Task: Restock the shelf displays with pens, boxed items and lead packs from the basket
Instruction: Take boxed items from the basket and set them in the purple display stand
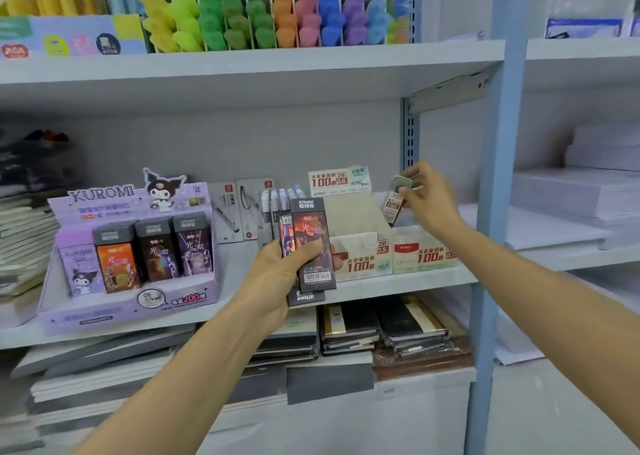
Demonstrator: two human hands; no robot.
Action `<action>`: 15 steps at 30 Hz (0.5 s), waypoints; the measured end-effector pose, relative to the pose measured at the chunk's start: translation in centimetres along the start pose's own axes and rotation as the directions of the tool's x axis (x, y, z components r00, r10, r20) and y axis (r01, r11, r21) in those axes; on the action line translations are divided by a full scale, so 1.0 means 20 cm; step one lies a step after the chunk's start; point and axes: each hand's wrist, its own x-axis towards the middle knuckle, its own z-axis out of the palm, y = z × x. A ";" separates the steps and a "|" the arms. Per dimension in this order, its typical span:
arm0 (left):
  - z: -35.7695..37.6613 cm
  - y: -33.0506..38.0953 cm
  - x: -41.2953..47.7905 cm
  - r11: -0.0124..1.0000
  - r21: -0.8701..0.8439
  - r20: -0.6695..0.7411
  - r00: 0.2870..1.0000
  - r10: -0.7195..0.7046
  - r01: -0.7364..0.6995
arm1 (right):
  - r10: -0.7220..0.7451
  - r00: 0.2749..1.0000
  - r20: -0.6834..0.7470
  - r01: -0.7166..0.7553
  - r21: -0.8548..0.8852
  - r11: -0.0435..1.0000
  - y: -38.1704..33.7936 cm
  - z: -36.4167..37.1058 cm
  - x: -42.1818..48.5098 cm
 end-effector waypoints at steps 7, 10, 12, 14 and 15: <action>-0.06 0.02 -0.03 0.999 0.036 0.019 1.000 0.005 -0.005 | 0.042 0.991 0.131 -0.014 -0.208 0.978 0.00 0.04 0.01; -0.07 0.04 -0.05 1.000 0.024 0.008 1.000 -0.001 0.001 | -0.099 0.995 0.008 0.099 -0.170 0.980 -0.10 0.03 -0.02; -0.08 0.05 -0.06 1.000 0.009 -0.012 1.000 0.001 -0.001 | -0.206 0.977 -0.048 0.204 -0.048 0.978 -0.22 0.03 -0.08; -0.10 0.06 -0.08 1.000 -0.013 -0.037 0.999 0.006 -0.007 | -0.268 0.963 -0.007 0.266 0.148 0.953 -0.36 0.05 -0.17; -0.11 0.06 -0.09 1.000 -0.014 -0.047 0.999 0.011 -0.011 | -0.282 0.958 0.053 0.261 0.243 0.934 -0.43 0.07 -0.22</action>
